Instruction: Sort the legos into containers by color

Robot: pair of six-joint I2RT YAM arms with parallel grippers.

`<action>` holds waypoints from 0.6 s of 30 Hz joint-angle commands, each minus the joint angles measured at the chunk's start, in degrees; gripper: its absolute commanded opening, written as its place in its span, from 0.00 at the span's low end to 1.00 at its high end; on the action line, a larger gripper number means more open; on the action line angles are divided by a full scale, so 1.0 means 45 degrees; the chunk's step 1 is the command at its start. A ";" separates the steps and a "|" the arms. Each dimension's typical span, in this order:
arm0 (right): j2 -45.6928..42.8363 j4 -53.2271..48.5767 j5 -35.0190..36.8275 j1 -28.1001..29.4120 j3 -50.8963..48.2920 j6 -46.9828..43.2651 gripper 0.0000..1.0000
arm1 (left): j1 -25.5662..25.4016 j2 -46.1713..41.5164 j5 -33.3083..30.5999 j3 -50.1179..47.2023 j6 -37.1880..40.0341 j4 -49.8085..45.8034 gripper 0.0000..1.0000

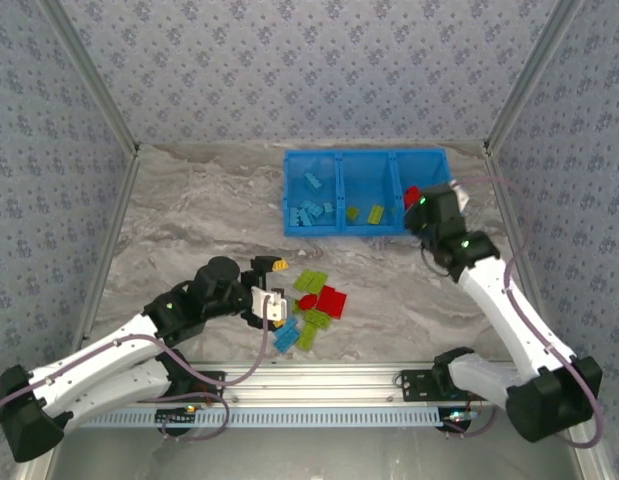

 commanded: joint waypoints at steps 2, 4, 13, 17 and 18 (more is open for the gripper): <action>0.2957 -0.0090 -0.1068 -0.2293 0.1740 -0.2145 0.25 | -0.0097 -0.0194 0.0352 0.0279 -0.0543 0.0159 0.99; 0.4341 -0.0234 -0.1400 -0.2713 0.2828 -0.2313 0.27 | -0.0120 -0.0265 0.0303 0.0362 -0.0716 0.0101 0.99; 0.7783 -0.1141 -0.1811 -0.3136 0.5625 -0.2581 0.52 | -0.0114 -0.0325 -0.0245 0.0348 -0.0445 -0.0027 0.99; 0.6882 -0.1460 -0.1939 -0.3106 0.5541 -0.2445 0.57 | -0.0113 -0.0135 -0.0205 0.0332 -0.0422 -0.0042 0.99; 0.6491 -0.1462 -0.2020 -0.3070 0.5388 -0.2397 0.57 | -0.0113 -0.0102 -0.0215 0.0330 -0.0426 -0.0080 0.99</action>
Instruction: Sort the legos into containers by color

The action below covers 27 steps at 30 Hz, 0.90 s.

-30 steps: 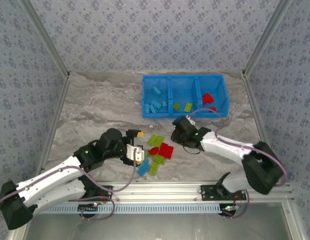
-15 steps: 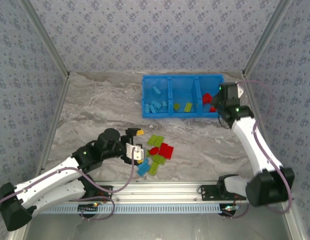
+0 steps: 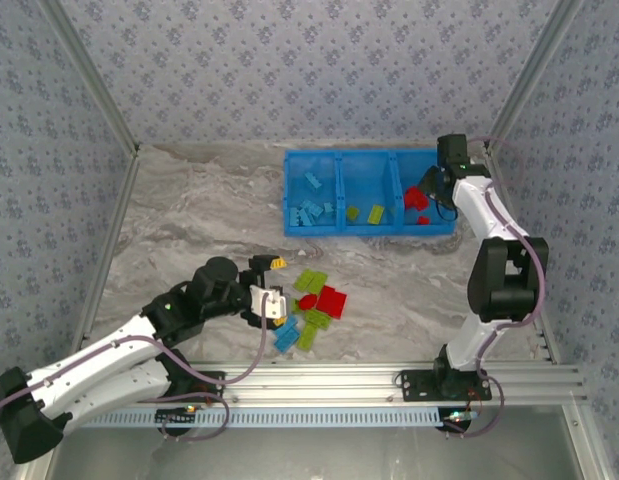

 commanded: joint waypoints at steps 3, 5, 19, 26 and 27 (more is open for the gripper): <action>-0.2742 -0.0547 -0.0849 0.0349 -0.0712 0.0203 0.58 | -0.0132 0.0124 0.0059 0.0411 -0.0009 -0.0317 0.99; -0.4187 -0.0306 -0.1320 0.0972 -0.1783 0.0362 0.61 | -0.0167 0.0206 0.0131 0.0449 0.0004 -0.0428 0.99; -0.5254 -0.0050 -0.2382 1.0384 -0.5968 0.1777 0.76 | -0.0416 0.0721 0.0261 0.0459 0.0132 -0.0660 0.99; -0.3405 -0.0549 -0.1916 1.1268 -0.6436 0.3367 0.78 | -0.0413 0.0675 0.0060 0.0559 0.0527 -0.1274 0.99; -0.3429 -0.0447 -0.1761 1.1285 -0.6699 0.3579 0.78 | -0.0413 0.0676 0.0048 0.0569 0.0517 -0.1271 0.99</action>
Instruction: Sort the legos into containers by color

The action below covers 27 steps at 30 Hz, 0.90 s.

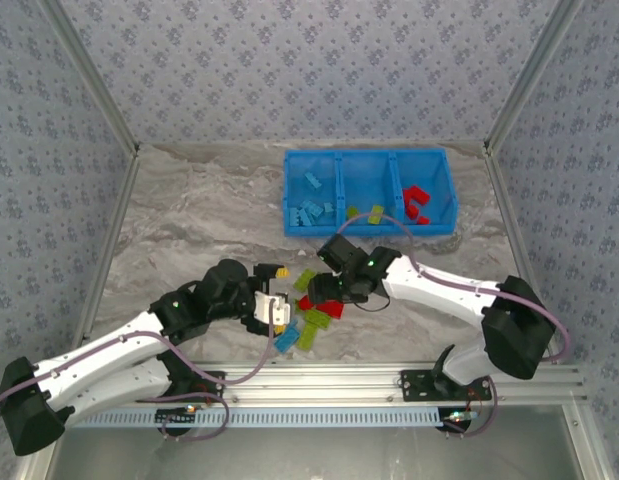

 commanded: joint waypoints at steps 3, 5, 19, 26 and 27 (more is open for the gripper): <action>-0.0181 0.0114 0.0742 -0.0005 -0.1239 0.1372 0.73 | -0.0080 0.0003 -0.0031 0.0525 0.0244 -0.0311 0.99; -0.0373 0.0578 0.0669 -0.0044 -0.1688 0.1460 0.69 | -0.0071 0.0053 -0.0020 0.0516 0.0261 -0.0285 0.99; 0.0474 0.1284 0.0543 -0.0154 -0.2015 0.1562 0.61 | -0.0080 0.0162 -0.0050 0.0505 0.0334 -0.0324 0.99; 0.0510 0.0103 0.1595 -0.0098 -0.2409 0.1753 0.56 | -0.0081 0.0142 -0.0052 0.0544 0.0306 -0.0363 0.99; 0.0467 -0.0023 0.1688 -0.0142 -0.2462 0.1781 0.55 | -0.0080 0.0144 -0.0060 0.0537 0.0331 -0.0378 0.99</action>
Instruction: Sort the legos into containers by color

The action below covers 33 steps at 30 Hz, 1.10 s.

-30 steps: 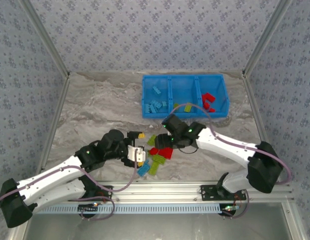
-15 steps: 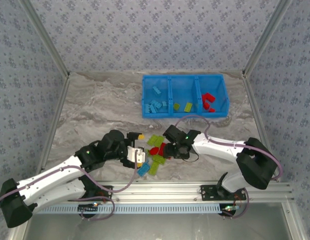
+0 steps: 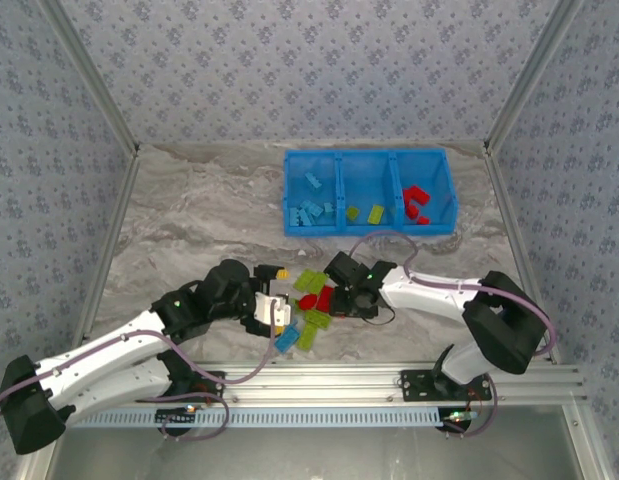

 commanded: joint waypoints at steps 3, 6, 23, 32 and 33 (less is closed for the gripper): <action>-0.0411 -0.1751 0.1203 -0.0241 -0.0609 0.0368 0.55 | -0.0076 -0.0035 -0.0020 0.0535 0.0239 -0.0276 0.99; -0.1293 -0.2034 0.1263 -0.0617 -0.0886 0.0273 0.55 | -0.0077 -0.0037 -0.0001 0.0554 0.0228 -0.0275 0.99; -0.1237 -0.1150 0.0931 -0.1116 -0.1104 0.0310 0.83 | -0.0079 -0.0017 0.0026 0.0564 0.0270 -0.0352 0.99; -0.1564 -0.0807 0.0825 -0.1498 -0.1310 0.0311 0.37 | -0.0085 -0.0005 0.1236 0.0424 0.0823 -0.0894 0.99; -0.1898 -0.0913 0.0890 -0.1538 -0.1248 0.0274 0.33 | -0.0091 0.0025 0.1608 0.0312 0.1194 -0.1049 0.99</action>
